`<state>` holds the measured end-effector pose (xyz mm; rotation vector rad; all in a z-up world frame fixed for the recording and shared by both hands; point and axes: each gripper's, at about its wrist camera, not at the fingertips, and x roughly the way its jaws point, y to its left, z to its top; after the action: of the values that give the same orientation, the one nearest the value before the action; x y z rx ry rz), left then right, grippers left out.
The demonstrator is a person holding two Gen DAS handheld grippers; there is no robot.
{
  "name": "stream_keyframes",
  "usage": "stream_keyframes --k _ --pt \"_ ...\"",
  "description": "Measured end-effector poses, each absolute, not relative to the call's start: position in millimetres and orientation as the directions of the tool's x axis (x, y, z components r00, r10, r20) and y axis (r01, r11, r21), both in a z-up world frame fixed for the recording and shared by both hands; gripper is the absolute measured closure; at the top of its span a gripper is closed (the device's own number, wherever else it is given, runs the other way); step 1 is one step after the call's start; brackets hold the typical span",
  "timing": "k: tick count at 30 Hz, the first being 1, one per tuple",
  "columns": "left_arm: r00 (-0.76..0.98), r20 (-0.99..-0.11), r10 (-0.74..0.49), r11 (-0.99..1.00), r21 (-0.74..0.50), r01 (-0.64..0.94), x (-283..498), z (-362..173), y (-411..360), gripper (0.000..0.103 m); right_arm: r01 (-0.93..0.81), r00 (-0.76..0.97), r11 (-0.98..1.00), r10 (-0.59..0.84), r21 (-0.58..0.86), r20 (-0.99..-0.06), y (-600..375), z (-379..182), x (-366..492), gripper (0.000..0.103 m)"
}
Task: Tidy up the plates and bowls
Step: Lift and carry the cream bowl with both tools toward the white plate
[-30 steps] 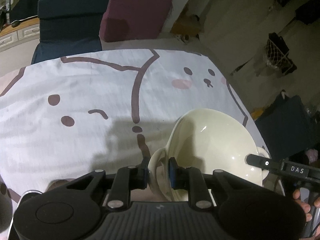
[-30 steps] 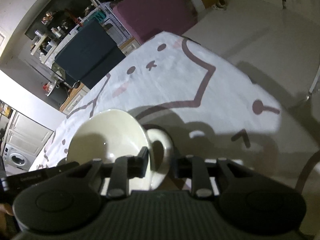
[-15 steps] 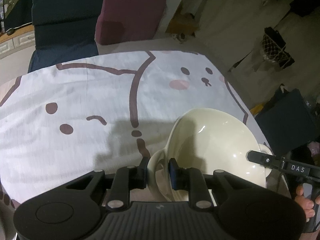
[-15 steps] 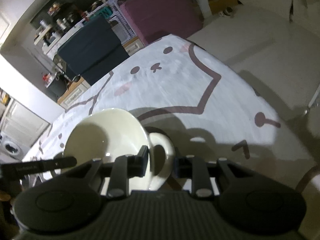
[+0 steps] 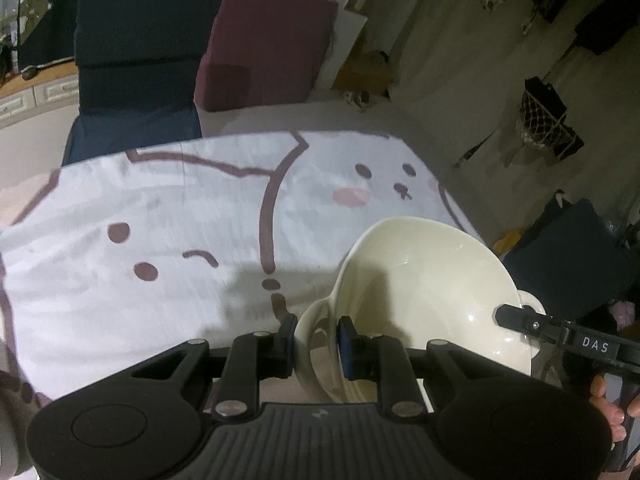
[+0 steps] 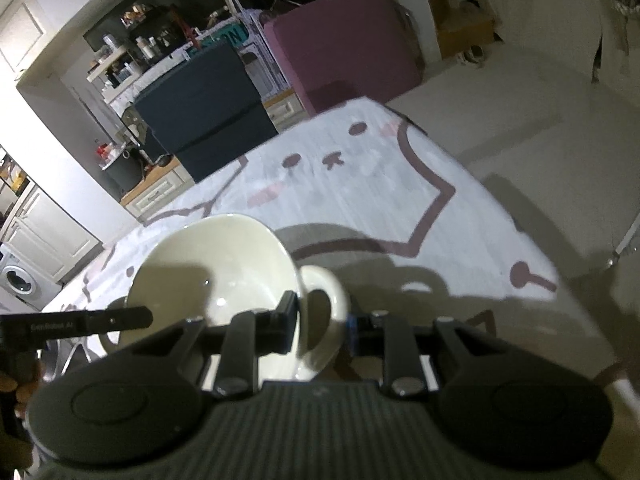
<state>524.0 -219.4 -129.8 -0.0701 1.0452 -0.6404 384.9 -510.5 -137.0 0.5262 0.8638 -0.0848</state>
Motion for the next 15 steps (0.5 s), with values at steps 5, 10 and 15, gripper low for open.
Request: stream_keyframes --k 5,10,15 --pt "0.385 -0.755 -0.531 0.822 -0.347 0.453 508 -99 -201 0.081 0.257 0.685 0.874 0.138 0.413 -0.716 -503 -114 377 0.074" --pt "0.439 -0.729 -0.526 0.832 -0.335 0.442 483 -62 -173 0.081 0.204 0.72 0.887 0.15 0.414 -0.677 -484 -84 363 0.075" --pt "0.487 -0.715 -0.501 0.855 -0.322 0.406 448 -31 -141 0.081 0.15 0.75 0.893 0.177 0.425 -0.637 -463 -59 342 0.075"
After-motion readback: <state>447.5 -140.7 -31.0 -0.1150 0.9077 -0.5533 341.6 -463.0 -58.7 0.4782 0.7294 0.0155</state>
